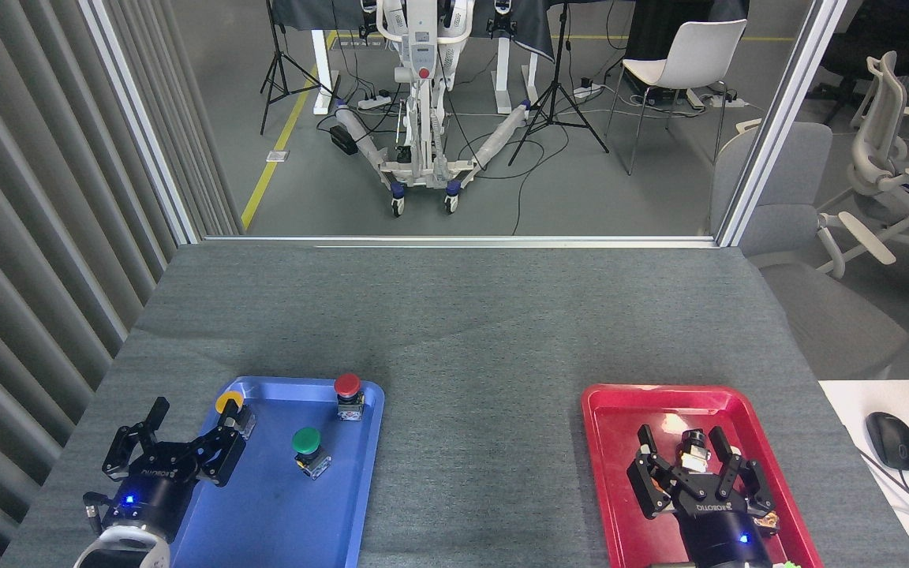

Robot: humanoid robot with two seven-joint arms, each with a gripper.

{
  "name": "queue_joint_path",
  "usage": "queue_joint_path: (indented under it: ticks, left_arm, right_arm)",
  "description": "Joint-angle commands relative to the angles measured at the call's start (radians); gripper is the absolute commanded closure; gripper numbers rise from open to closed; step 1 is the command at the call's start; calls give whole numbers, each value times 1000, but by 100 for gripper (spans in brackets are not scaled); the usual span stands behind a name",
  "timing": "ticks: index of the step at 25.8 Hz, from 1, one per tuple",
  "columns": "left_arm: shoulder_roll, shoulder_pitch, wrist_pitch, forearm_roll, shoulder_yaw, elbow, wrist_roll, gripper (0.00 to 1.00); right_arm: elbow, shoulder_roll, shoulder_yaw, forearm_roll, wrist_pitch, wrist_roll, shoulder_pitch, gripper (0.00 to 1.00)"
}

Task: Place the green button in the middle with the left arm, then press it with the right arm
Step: 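Reach the left hand down and grasp the green button on the blue tray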

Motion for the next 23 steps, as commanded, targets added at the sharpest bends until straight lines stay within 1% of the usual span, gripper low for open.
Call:
queue_joint_path:
  ticks: [1, 3, 4, 7, 9, 11, 13, 15, 16, 18, 20, 23]
  left_arm:
    - [-1, 4, 0, 0, -6, -6, 0, 1]
    - [2, 8, -9, 0, -7, -8, 0, 1]
    - [2, 10, -30, 0, -7, -9, 0, 1]
    - [11, 47, -171, -6, -12, -40, 5, 1]
    - [17, 100, -228, -37, -12, -133, 11, 1]
    - [14, 162, -228, -77, -12, -218, 6, 1]
    - [14, 200, -237, -87, -12, -256, 0, 1]
    - [16, 209, -270, -87, -13, -256, -12, 1]
    - [7, 209, -286, -89, -13, -251, -26, 1]
    - [-1, 209, -291, -92, -30, -236, -43, 1]
    - [-1, 199, -290, -95, -75, -193, -44, 2]
    - [-6, 159, -290, -94, -91, -106, -46, 3]
  right_arm:
    - [0, 0, 0, 9, 0, -7, 1, 1]
    - [0, 0, 0, 10, 0, -7, 0, 1]
    - [0, 0, 0, 12, 0, -7, 1, 1]
    - [0, 2, 0, 24, -2, -7, 1, 1]
    - [-1, 2, 0, 36, -3, -7, 8, 1]
    - [-1, 3, -1, 52, -5, -7, 12, 1]
    - [-1, 6, 0, 61, -5, -7, 14, 1]
    - [-1, 8, -1, 63, -5, -7, 18, 1]
    - [-1, 8, 0, 63, -5, -7, 18, 1]
    - [-1, 8, 0, 63, -5, -7, 18, 1]
    - [-1, 8, 2, 63, -5, -7, 18, 1]
    - [-5, 11, 17, 63, -5, -6, 23, 1]
